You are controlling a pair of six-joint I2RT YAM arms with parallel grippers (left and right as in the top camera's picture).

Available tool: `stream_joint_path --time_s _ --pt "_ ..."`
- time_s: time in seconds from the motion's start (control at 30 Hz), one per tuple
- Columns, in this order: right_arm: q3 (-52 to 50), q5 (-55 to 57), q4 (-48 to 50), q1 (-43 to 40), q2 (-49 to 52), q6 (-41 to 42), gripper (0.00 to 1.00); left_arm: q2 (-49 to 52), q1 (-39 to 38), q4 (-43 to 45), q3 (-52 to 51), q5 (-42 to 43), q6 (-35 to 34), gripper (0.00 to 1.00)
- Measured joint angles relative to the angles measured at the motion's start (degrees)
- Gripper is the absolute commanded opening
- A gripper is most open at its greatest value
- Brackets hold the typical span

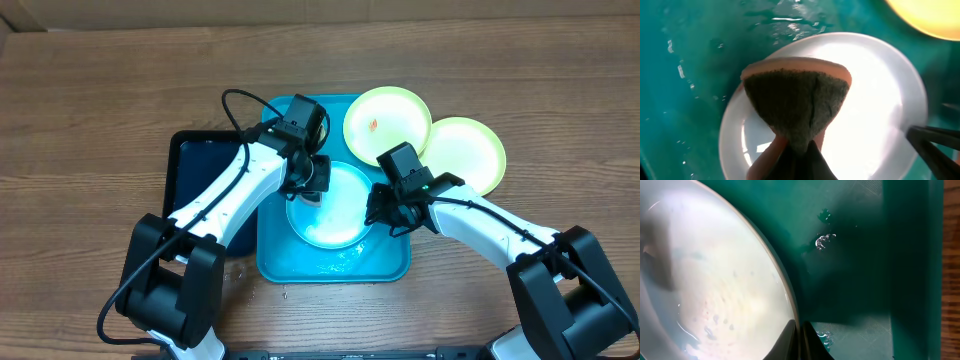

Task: Clean dirty plates on tray and stack at the side

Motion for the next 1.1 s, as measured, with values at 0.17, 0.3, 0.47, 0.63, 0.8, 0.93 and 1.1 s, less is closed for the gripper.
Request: stream_joint_path --time_s 0.17,0.3,0.47,0.63,0.8,0.93,1.1 --pt "0.00 0.02 0.00 0.02 0.00 0.00 0.04 0.00 0.00 0.50 -0.68 -3.80 -5.51 0.04" --pt "0.00 0.02 0.00 0.00 0.00 0.02 0.04 0.00 -0.39 2.49 -1.03 -5.35 -8.46 0.04" --pt "0.00 0.00 0.04 0.00 0.00 0.02 0.04 0.00 -1.25 5.27 -4.33 -5.99 -11.72 0.04" --pt "-0.02 -0.02 0.04 0.02 0.00 0.00 0.04 0.00 -1.22 9.46 -8.46 -6.25 -13.27 0.04" --pt "-0.02 0.00 0.04 0.00 0.00 0.00 0.04 0.00 -1.25 15.58 -11.43 -6.10 -13.29 0.04" --pt "-0.04 0.00 0.09 0.00 0.00 0.02 0.04 0.00 -1.25 19.71 -12.00 -4.35 -13.29 0.04" --pt "-0.04 -0.02 0.11 0.02 0.00 0.02 0.04 0.00 -1.25 26.32 -12.17 1.57 -13.20 0.04"
